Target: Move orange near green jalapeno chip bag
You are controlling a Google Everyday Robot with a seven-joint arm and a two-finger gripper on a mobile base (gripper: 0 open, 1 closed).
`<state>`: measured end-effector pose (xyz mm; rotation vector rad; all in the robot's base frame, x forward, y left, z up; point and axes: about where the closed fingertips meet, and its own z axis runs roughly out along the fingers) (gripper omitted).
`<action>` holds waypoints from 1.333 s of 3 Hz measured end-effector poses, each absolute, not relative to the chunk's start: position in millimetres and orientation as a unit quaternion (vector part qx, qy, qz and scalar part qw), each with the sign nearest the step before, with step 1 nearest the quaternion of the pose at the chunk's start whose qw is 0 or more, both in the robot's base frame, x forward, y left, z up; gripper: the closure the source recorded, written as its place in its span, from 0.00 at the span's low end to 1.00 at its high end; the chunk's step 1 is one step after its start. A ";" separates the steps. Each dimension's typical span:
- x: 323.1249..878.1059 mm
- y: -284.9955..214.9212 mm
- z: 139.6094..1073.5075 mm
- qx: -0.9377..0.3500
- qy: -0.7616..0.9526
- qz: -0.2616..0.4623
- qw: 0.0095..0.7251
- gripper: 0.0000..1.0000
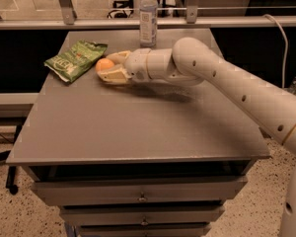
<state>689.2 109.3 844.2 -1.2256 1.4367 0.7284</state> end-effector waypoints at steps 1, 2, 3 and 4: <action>697.1 115.7 852.0 -0.516 0.593 0.304 0.537 0.95; 709.8 126.8 858.8 -0.521 0.580 0.307 0.546 1.00; 720.1 138.9 854.4 -0.523 0.573 0.315 0.547 1.00; 728.2 149.6 848.9 -0.526 0.570 0.321 0.543 0.99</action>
Offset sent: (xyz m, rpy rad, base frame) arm 0.0406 0.0266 0.0251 0.0415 -0.0825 0.0378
